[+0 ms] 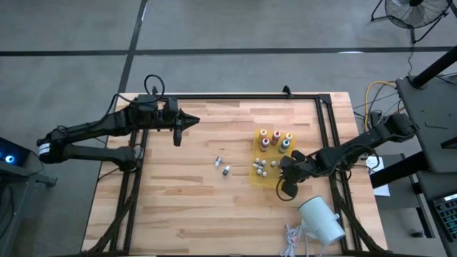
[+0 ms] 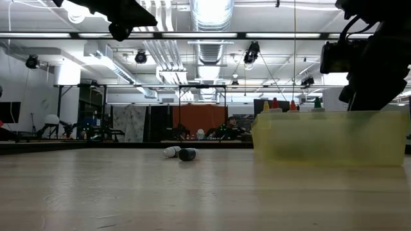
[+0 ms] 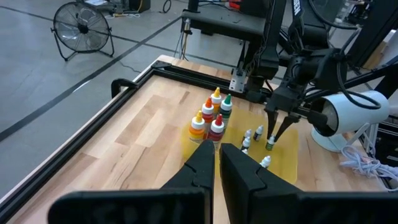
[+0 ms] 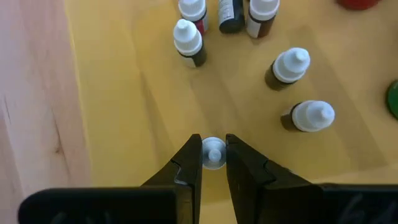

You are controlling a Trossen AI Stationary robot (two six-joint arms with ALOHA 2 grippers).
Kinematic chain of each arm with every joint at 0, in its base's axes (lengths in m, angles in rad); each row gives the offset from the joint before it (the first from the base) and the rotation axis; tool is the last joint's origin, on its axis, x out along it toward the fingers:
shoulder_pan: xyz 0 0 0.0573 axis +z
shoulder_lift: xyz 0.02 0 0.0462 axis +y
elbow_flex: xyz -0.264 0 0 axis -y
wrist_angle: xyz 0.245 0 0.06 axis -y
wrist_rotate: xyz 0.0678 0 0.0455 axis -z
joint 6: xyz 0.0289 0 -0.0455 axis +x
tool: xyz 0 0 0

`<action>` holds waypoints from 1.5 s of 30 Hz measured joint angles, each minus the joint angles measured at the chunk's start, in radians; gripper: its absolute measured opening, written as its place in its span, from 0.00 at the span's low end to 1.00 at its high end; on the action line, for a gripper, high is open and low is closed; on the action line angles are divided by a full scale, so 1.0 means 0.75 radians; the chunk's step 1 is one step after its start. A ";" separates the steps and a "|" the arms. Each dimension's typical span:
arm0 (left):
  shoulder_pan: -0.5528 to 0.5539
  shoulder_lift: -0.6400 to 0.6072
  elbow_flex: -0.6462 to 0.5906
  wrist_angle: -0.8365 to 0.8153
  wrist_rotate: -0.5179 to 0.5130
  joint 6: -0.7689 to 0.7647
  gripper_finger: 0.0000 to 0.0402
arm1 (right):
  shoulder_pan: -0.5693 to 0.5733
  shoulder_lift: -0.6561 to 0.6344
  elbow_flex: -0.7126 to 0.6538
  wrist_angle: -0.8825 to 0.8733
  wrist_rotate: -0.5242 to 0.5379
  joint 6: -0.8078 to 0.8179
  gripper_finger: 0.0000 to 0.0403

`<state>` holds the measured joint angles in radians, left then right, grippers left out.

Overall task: Pick & Place food coloring
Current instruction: Put the small green food coloring bottle into the yellow bin

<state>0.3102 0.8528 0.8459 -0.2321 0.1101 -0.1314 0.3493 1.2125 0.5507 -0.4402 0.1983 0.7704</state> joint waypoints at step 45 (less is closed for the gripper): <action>0.000 0.000 0.000 0.000 -0.001 -0.005 0.00 | 0.000 -0.002 0.023 0.002 -0.031 0.033 0.29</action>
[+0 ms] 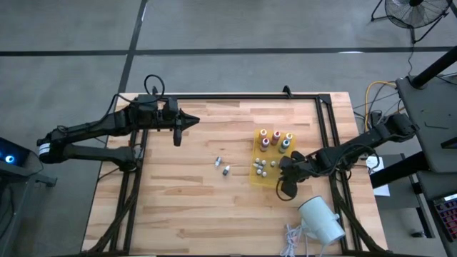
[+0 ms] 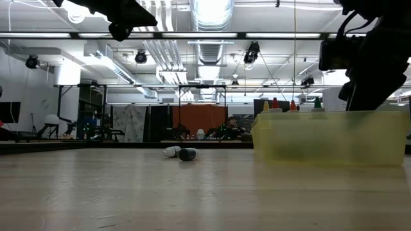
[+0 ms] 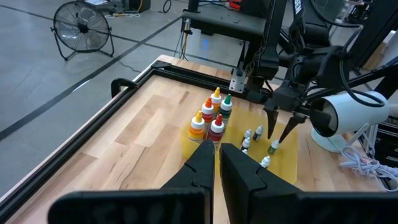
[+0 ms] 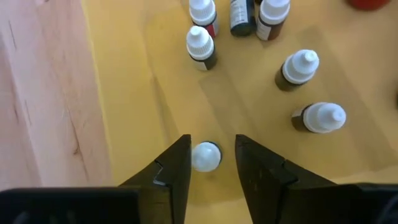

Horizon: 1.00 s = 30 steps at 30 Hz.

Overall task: Pick & Place food coloring
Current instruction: Put the small green food coloring bottle into the yellow bin, then put the top small dark blue food coloring bottle into the yellow bin

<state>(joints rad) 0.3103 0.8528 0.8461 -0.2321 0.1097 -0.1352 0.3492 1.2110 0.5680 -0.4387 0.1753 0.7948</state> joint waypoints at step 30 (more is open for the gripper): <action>0.000 -0.001 0.000 0.000 -0.032 0.000 0.00 | -0.097 0.002 0.511 -0.203 0.014 -0.365 0.31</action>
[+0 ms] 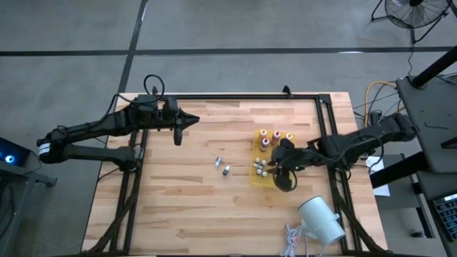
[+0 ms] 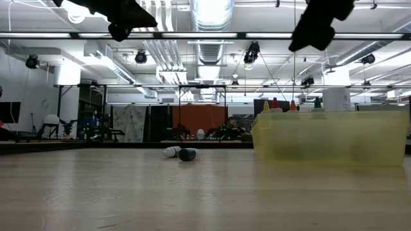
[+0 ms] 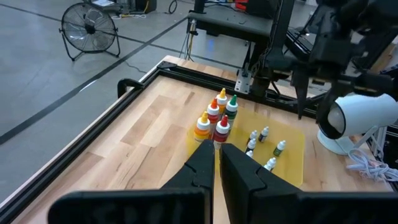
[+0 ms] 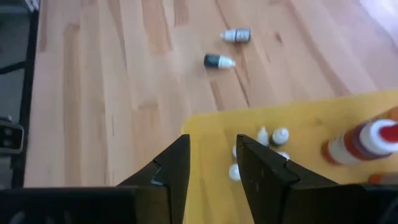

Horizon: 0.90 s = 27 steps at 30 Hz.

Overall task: Pick & Place food coloring
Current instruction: Put the top small dark blue food coloring bottle into the yellow bin

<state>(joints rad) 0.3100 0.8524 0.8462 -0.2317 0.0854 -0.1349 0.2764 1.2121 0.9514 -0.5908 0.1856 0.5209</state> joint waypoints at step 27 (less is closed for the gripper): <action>0.000 0.094 0.000 -0.001 0.038 -0.114 0.20 | -0.127 0.001 0.100 0.003 0.005 0.097 0.55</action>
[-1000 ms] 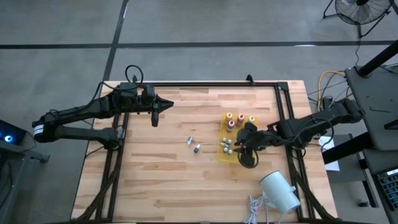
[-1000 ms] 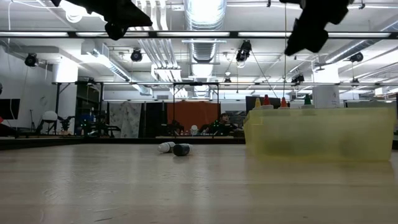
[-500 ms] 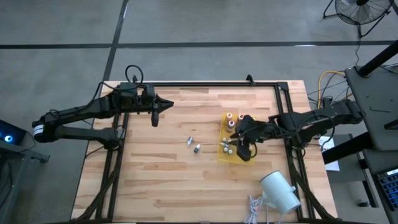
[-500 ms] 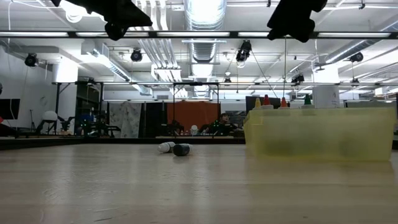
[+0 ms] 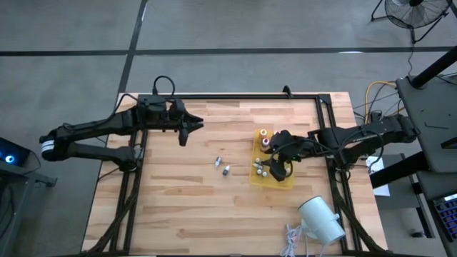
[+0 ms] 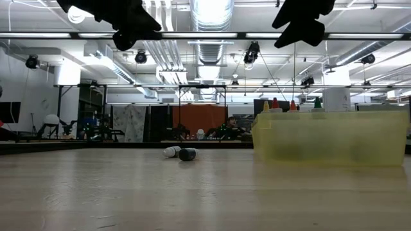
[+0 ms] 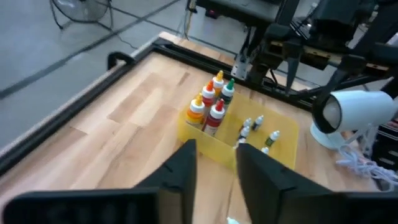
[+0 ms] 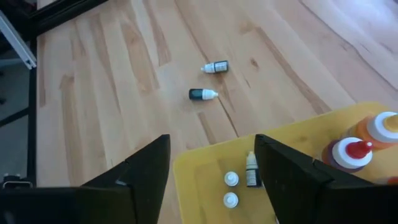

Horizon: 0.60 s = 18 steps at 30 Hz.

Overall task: Pick & Place food coloring
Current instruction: Put the top small dark blue food coloring bottle into the yellow bin

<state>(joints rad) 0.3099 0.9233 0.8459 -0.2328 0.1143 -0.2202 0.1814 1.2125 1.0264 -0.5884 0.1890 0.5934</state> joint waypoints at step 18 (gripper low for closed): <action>-0.061 0.013 0.010 -0.075 0.078 -0.112 0.45 | -0.061 0.000 -0.021 -0.001 0.049 -0.028 0.60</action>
<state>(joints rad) 0.2642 0.9329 0.8536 -0.2890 0.1730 -0.3042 0.1360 1.2125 1.0103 -0.5892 0.2255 0.5721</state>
